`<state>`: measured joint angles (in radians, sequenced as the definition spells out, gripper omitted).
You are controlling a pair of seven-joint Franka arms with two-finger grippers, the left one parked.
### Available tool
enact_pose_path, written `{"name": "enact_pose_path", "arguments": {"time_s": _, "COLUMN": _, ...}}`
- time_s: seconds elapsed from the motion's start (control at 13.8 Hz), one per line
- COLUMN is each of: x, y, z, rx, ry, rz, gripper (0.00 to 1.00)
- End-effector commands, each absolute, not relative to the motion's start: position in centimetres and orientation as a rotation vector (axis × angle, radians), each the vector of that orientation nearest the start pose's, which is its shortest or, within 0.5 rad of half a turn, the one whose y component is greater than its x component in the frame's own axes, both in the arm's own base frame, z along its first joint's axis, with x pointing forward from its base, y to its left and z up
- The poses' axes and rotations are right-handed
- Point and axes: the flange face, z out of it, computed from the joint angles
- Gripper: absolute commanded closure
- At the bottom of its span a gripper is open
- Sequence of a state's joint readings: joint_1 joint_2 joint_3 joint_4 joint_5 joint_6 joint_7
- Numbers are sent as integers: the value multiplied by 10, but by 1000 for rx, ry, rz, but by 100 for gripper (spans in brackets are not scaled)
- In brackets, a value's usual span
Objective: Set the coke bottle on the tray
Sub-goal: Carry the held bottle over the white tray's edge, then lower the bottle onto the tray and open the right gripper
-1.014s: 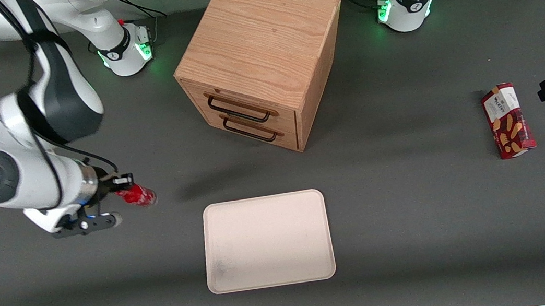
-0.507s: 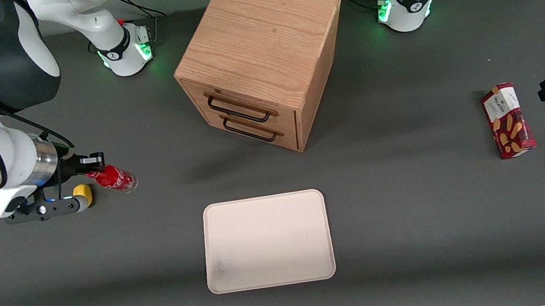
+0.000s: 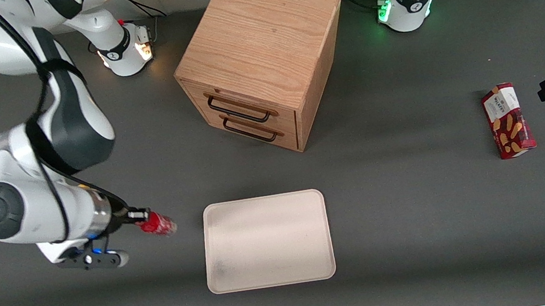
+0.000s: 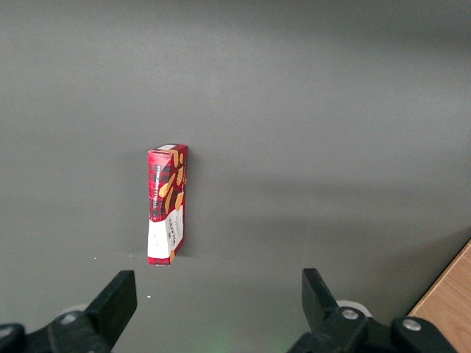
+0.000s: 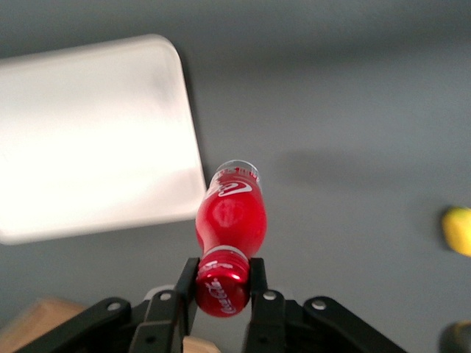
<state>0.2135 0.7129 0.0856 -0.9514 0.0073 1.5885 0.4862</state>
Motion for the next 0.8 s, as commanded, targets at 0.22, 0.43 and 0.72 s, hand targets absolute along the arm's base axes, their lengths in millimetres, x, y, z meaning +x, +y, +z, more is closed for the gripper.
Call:
{"name": "enact_pose_path", "arguments": {"time_s": 0.22, "x": 741, "y": 252, "z": 390, "rx": -2994, "ry": 417, "rz": -49, "gripper": 100}}
{"name": "enact_pose_path", "arguments": {"time_s": 0.43, "x": 744, "y": 258, "z": 379, "rx": -2989, "ry": 430, "rz": -73, "gripper": 100}}
{"name": "enact_pose_path", "arguments": {"time_s": 0.72, "x": 749, "y": 270, "z": 350, "rx": -2980, "ry": 485, "rz": -128, "gripper": 100}}
